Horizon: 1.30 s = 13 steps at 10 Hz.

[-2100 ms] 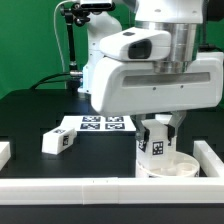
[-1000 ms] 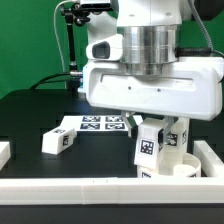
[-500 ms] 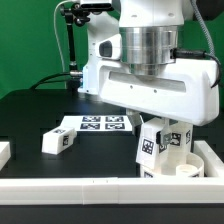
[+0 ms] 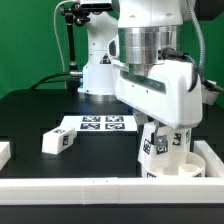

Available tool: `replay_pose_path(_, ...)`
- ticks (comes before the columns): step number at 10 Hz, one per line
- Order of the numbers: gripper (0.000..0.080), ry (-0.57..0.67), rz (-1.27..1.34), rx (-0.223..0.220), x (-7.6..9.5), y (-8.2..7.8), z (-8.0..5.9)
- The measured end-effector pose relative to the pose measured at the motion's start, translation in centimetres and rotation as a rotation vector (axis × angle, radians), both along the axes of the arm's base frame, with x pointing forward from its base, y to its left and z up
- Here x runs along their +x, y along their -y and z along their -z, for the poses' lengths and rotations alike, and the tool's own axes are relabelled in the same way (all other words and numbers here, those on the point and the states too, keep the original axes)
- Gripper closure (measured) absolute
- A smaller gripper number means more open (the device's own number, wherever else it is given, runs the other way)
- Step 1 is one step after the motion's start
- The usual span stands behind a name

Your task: Assemble stool

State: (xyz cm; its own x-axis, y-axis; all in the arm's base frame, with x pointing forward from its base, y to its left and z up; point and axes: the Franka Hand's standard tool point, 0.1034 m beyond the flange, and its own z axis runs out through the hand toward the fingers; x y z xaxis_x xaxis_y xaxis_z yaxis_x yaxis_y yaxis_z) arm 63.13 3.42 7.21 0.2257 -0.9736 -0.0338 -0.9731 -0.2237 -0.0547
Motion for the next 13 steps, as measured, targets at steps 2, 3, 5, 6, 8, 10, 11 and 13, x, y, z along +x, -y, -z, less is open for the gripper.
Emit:
replay_pose_path(2,0.0458,-0.004,0.163,0.018,0.0,-0.2,0.1)
replay_pose_path(3,0.0458,-0.007,0.225,0.024,0.0,-0.3,0.1)
replay_pose_path(5,0.0458,-0.006,0.312,0.033,0.0,-0.7,0.3)
replay_pose_path(6,0.0458,-0.010,0.379,0.044,0.0,-0.9,0.3)
replay_pose_path(8,0.0458,-0.015,0.451,0.056,0.0,-1.2,0.3)
replay_pose_path(10,0.0224,-0.015,0.437,0.057,0.0,-1.2,0.3)
replay_pose_path(11,0.0172,-0.018,0.416,0.060,0.1,-1.4,-0.1)
replay_pose_path(13,0.0154,0.005,0.362,0.068,0.8,-1.6,-1.5)
